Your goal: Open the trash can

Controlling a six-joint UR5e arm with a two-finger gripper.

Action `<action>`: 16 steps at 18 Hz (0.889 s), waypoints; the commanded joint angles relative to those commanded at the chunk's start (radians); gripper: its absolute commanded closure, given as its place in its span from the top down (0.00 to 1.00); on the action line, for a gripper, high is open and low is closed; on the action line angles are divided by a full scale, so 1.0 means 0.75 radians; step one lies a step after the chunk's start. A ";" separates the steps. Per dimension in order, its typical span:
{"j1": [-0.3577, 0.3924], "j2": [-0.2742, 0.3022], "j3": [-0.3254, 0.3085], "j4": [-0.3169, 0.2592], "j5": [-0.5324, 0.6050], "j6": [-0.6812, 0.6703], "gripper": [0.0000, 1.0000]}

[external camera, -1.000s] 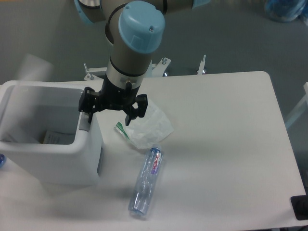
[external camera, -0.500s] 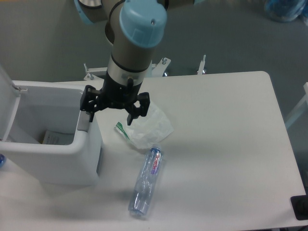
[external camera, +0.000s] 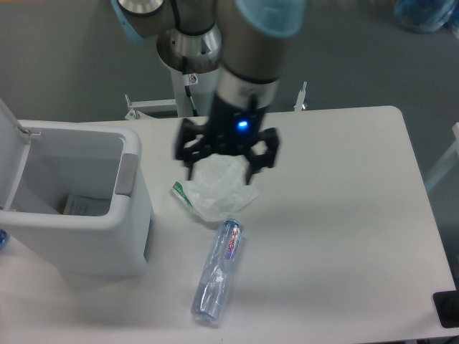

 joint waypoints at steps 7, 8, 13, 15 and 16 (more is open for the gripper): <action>0.233 -0.016 -0.108 0.053 0.041 0.379 1.00; 0.264 -0.041 -0.123 0.100 0.039 0.399 1.00; 0.342 -0.135 -0.113 0.188 0.057 0.556 1.00; 0.334 -0.151 -0.123 0.225 0.176 0.693 1.00; 0.321 -0.166 -0.125 0.233 0.221 0.753 1.00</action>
